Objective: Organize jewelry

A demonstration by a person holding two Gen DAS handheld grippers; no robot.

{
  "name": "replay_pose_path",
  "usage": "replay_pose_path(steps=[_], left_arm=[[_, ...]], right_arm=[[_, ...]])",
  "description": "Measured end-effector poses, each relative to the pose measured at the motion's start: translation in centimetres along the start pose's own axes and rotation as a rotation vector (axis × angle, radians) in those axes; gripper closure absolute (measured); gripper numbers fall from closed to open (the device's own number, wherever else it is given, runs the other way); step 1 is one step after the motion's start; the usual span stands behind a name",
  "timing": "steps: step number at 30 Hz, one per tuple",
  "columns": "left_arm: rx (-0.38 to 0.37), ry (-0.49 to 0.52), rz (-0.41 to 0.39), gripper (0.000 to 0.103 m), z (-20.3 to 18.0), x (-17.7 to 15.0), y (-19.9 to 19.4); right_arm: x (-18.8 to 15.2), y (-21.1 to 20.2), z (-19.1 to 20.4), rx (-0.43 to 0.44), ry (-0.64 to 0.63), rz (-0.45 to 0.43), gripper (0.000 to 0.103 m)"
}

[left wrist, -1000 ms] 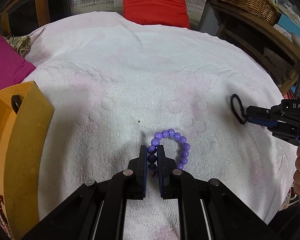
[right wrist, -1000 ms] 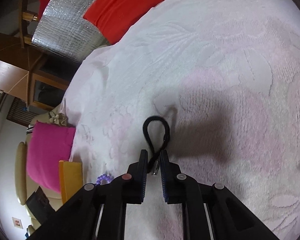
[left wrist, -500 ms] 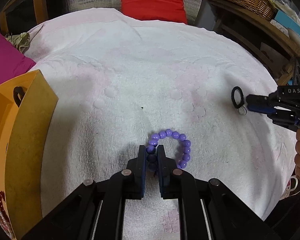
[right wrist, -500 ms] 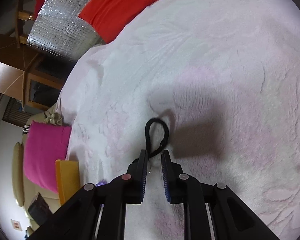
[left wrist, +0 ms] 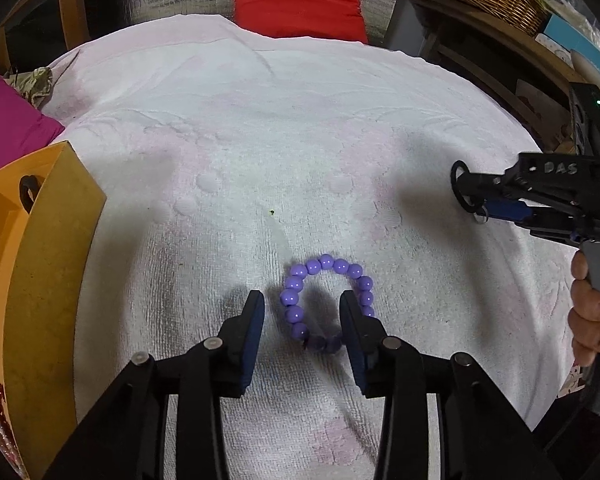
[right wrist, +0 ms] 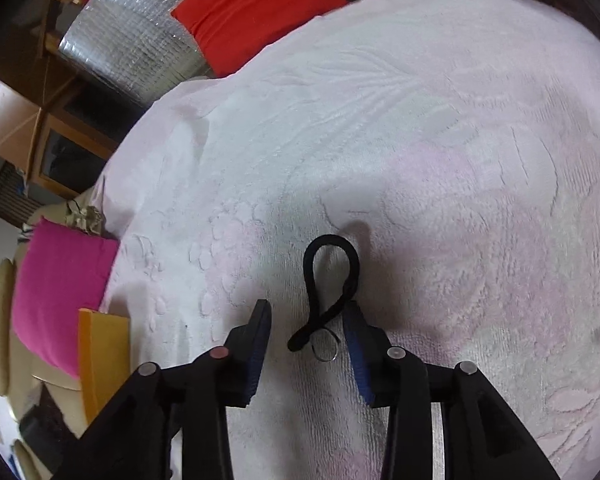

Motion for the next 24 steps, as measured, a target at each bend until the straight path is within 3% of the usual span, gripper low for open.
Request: replay_pose_path(steps=[3, 5, 8, 12, 14, 15, 19, 24], left_arm=[[-0.004, 0.009, -0.004, 0.063, -0.2, 0.0, -0.1], [-0.009, 0.01, -0.004, 0.063, -0.3, -0.1, -0.1], [-0.02, -0.004, -0.001, 0.064, 0.0, -0.1, -0.1], [-0.04, -0.017, 0.007, 0.061, 0.5, 0.0, -0.2], [-0.06, -0.015, 0.007, 0.046, 0.3, 0.0, -0.3], [-0.074, -0.013, 0.005, 0.042, 0.1, 0.0, -0.4], [-0.098, 0.014, -0.002, 0.041, -0.8, -0.2, -0.5], [-0.069, 0.015, -0.009, 0.043, -0.7, -0.2, 0.1]], right_arm=[[-0.2, 0.1, 0.6, -0.046, -0.087, -0.022, 0.065], [-0.3, 0.2, 0.7, -0.097, -0.153, -0.037, 0.081], [-0.4, 0.1, 0.8, -0.109, -0.198, -0.049, 0.086], [-0.1, -0.1, 0.1, -0.084, -0.176, -0.038, 0.088], [-0.2, -0.1, -0.2, -0.074, -0.17, -0.027, 0.088], [-0.2, -0.1, -0.3, -0.073, -0.173, -0.024, 0.088], [-0.4, -0.2, -0.5, -0.061, -0.195, -0.024, 0.09], [-0.5, -0.2, -0.5, -0.062, -0.209, -0.033, 0.09]])
Point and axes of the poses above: each gripper's, at about its wrist camera, not at the fingertips, and y roughly the way its jaws point, z to its left, x to its top, the point moved 5 cm from there along y, roughly the way its jaws point, and after that the axes turned 15 degrees about -z, right-handed, at the moved point
